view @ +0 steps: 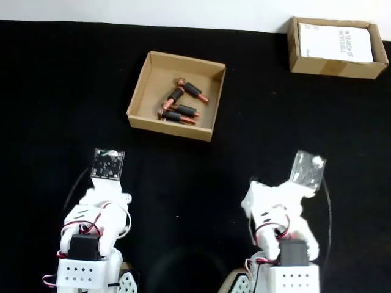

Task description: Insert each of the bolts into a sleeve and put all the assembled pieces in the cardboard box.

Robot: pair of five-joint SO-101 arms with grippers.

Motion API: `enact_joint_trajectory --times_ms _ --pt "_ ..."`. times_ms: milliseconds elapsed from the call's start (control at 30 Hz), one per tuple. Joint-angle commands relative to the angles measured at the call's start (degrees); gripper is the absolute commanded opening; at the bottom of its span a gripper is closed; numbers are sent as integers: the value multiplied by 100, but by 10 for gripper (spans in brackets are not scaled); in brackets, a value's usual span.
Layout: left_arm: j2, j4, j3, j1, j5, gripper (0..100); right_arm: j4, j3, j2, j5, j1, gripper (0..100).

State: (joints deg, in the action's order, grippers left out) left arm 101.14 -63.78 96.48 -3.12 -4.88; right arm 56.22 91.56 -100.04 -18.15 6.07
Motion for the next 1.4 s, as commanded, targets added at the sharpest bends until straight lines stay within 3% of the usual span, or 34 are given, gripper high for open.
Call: enact_joint_trajectory --times_ms 0,167,367,1367 --pt "-4 -721 84 4 26 8 -259 1007 -549 9 -66 18" --pt "-4 -1116 48 4 26 8 -154 1218 -303 0 -66 18" --pt "-4 -1116 48 4 26 8 1464 1174 -312 0 -66 18" --pt "-4 -1116 48 4 26 8 1437 1174 -312 -9 -66 18"
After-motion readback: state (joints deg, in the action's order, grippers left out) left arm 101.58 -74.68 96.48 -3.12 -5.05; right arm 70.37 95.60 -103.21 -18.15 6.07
